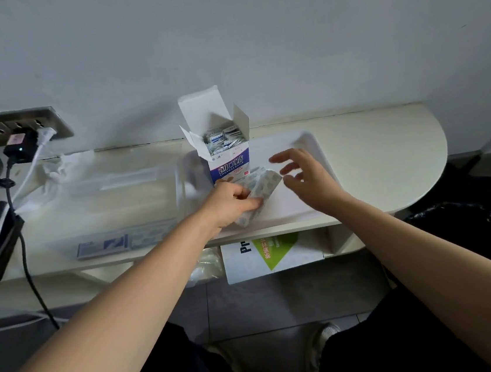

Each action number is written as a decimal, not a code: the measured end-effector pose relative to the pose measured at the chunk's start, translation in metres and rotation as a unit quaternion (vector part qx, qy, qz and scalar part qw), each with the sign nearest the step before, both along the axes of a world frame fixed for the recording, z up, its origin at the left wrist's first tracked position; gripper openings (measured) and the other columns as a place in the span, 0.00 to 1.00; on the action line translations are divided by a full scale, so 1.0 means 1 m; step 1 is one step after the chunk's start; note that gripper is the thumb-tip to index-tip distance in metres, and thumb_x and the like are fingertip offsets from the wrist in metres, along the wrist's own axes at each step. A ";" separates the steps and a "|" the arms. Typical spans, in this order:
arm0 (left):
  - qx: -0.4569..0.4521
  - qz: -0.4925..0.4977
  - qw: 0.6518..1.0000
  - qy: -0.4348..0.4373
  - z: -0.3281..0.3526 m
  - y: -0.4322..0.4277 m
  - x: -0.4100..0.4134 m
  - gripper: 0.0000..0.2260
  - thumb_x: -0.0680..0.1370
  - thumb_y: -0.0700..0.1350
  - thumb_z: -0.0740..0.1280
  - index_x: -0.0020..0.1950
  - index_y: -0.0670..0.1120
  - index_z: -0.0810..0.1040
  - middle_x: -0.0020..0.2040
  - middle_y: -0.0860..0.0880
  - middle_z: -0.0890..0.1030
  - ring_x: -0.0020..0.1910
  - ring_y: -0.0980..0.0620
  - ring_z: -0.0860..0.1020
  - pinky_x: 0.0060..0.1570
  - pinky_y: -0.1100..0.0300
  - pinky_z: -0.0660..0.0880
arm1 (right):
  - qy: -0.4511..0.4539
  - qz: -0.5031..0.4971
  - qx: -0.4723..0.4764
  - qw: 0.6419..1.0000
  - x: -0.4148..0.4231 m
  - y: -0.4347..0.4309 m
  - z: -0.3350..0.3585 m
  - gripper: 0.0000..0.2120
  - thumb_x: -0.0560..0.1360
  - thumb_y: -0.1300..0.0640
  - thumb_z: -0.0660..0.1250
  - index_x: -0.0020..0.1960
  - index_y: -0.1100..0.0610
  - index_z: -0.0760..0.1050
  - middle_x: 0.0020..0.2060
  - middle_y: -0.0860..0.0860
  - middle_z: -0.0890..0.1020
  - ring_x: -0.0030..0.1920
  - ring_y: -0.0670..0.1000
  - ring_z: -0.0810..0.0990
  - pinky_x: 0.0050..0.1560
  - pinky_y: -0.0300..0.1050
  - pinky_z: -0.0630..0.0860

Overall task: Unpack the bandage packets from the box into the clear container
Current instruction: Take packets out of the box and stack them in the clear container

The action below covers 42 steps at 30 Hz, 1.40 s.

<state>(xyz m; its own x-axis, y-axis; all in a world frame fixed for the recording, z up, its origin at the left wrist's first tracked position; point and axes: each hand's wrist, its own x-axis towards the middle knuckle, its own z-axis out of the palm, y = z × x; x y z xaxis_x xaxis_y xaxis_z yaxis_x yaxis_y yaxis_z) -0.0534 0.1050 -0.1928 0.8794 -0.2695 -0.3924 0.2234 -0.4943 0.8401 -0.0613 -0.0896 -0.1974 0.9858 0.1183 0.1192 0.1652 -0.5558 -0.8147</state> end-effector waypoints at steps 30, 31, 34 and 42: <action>0.201 -0.029 0.958 -0.201 -0.021 -0.011 -0.008 0.03 0.72 0.44 0.72 0.42 0.51 0.80 0.45 0.47 0.79 0.46 0.48 0.76 0.37 0.61 0.66 | 0.077 0.018 -0.090 0.993 -0.004 -0.007 -0.014 0.03 0.71 0.59 0.72 0.45 0.54 0.83 0.33 0.42 0.77 0.33 0.44 0.70 0.34 0.29 0.66; 0.202 -0.029 0.958 -0.200 -0.020 -0.011 -0.008 0.02 0.72 0.44 0.72 0.43 0.50 0.81 0.43 0.49 0.78 0.46 0.47 0.77 0.38 0.62 0.66 | 0.074 0.027 -0.094 0.992 -0.004 -0.007 -0.013 0.04 0.71 0.58 0.72 0.46 0.54 0.83 0.33 0.42 0.77 0.33 0.44 0.70 0.35 0.30 0.66; 0.210 -0.039 0.955 -0.207 -0.016 -0.012 -0.005 0.04 0.72 0.47 0.72 0.45 0.49 0.82 0.43 0.50 0.77 0.48 0.48 0.76 0.39 0.61 0.67 | 0.058 0.061 -0.125 0.989 0.001 -0.004 -0.012 0.05 0.72 0.58 0.72 0.47 0.54 0.83 0.34 0.42 0.78 0.35 0.44 0.71 0.36 0.29 0.66; 0.297 -0.033 0.915 -0.272 -0.008 0.008 0.002 0.14 0.76 0.49 0.65 0.60 0.49 0.79 0.59 0.50 0.75 0.54 0.45 0.77 0.49 0.52 0.76 | -0.006 0.088 -0.236 0.968 0.043 0.002 -0.003 0.06 0.73 0.53 0.70 0.49 0.51 0.82 0.61 0.50 0.76 0.63 0.54 0.67 0.63 0.48 0.64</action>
<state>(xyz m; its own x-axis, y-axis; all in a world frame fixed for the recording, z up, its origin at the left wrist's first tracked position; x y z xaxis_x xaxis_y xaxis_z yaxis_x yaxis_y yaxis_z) -0.0514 0.1126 -0.2010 0.9776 -0.2105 0.0048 -0.1950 -0.8967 0.3975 -0.0179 -0.0874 -0.2004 0.9444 0.3280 0.0224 0.2989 -0.8282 -0.4741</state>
